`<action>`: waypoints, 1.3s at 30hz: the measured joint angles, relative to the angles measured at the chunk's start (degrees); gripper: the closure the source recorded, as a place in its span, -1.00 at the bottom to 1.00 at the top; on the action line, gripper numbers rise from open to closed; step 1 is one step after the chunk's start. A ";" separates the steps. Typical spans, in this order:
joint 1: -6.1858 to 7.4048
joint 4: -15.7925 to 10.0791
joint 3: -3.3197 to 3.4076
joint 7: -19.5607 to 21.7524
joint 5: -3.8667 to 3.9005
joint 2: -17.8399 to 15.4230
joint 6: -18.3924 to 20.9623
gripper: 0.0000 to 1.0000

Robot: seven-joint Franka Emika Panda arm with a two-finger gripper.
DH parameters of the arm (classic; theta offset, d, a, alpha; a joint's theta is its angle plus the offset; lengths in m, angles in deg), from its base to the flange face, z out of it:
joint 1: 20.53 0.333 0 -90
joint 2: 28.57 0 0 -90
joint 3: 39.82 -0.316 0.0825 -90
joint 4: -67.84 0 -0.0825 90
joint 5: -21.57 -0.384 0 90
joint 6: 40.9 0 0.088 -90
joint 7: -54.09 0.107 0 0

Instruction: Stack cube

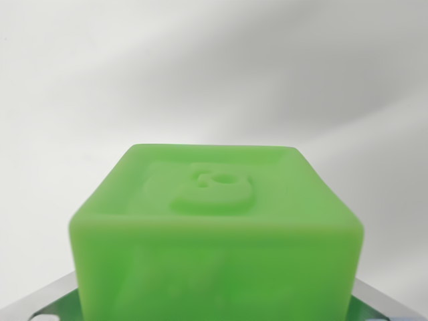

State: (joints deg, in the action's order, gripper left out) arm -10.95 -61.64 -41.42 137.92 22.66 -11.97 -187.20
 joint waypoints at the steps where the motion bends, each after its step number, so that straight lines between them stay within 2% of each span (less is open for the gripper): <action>1: -0.21 0.17 0.00 -0.51 0.00 0.09 0.06 1.00; 39: -7.41 6.41 0.02 -16.98 0.00 3.41 2.96 1.00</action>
State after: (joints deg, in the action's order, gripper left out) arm -18.36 -55.23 -41.39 120.95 22.66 -8.56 -184.24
